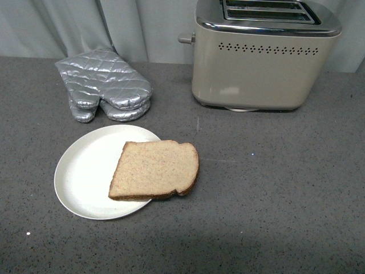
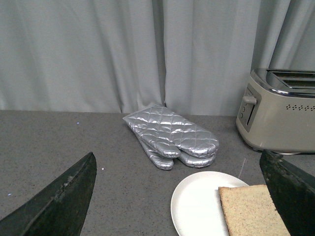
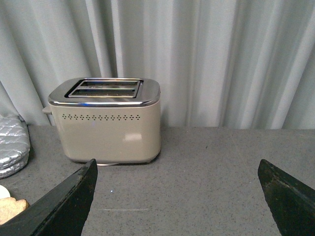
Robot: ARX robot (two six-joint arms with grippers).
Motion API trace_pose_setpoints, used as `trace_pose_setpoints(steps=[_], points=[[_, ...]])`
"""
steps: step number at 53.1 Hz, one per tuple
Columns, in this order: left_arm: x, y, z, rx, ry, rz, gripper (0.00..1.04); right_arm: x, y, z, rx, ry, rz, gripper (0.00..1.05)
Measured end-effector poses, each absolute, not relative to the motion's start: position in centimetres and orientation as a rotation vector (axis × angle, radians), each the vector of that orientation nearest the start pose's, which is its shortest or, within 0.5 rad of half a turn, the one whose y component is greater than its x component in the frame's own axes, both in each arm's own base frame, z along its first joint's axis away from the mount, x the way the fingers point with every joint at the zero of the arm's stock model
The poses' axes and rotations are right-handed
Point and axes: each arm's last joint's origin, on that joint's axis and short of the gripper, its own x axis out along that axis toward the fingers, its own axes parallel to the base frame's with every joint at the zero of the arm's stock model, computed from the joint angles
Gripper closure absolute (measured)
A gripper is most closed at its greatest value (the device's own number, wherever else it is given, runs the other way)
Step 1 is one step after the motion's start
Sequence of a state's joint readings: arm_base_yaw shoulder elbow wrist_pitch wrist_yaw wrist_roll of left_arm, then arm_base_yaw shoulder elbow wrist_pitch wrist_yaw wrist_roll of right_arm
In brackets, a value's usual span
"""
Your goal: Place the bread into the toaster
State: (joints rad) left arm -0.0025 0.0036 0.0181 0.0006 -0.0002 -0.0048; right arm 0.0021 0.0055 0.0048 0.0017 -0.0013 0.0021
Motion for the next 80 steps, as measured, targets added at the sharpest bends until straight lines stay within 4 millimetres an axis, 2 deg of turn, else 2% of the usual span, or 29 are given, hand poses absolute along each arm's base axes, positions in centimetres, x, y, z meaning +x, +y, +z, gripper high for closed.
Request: trace_pose_setpoints(steps=[44, 49, 53, 59, 62, 67, 73, 80], points=[[9.7, 0.0, 16.9, -0.005, -0.013, 0.001, 0.07, 9.8, 0.0, 16.5, 0.002, -0.001, 0.003, 0.10], [10.2, -0.1, 16.7, -0.108, 0.184, 0.082, 0.07, 9.8, 0.0, 16.5, 0.002, -0.001, 0.003, 0.10], [12.2, -0.5, 16.4, -0.213, 0.309, 0.084, 0.07, 9.8, 0.0, 16.5, 0.002, -0.002, 0.004, 0.10], [17.2, -0.6, 16.3, -0.287, 0.427, 0.046, 0.07, 9.8, 0.0, 16.5, 0.002, -0.002, 0.004, 0.10], [19.8, -0.5, 15.0, -0.298, 0.533, 0.024, 0.07, 9.8, 0.0, 16.5, 0.002, -0.002, 0.003, 0.10], [22.8, -0.5, 12.1, -0.291, 0.728, -0.003, 0.07, 9.8, 0.0, 16.5, 0.002, -0.002, 0.003, 0.10], [24.9, -0.5, 9.8, -0.260, 0.833, -0.010, 0.07, 9.8, 0.0, 16.5, 0.002, -0.002, 0.004, 0.10], [26.6, -0.7, 8.6, -0.235, 0.892, -0.032, 0.07, 9.8, 0.0, 16.5, 0.002, -0.002, 0.004, 0.10]])
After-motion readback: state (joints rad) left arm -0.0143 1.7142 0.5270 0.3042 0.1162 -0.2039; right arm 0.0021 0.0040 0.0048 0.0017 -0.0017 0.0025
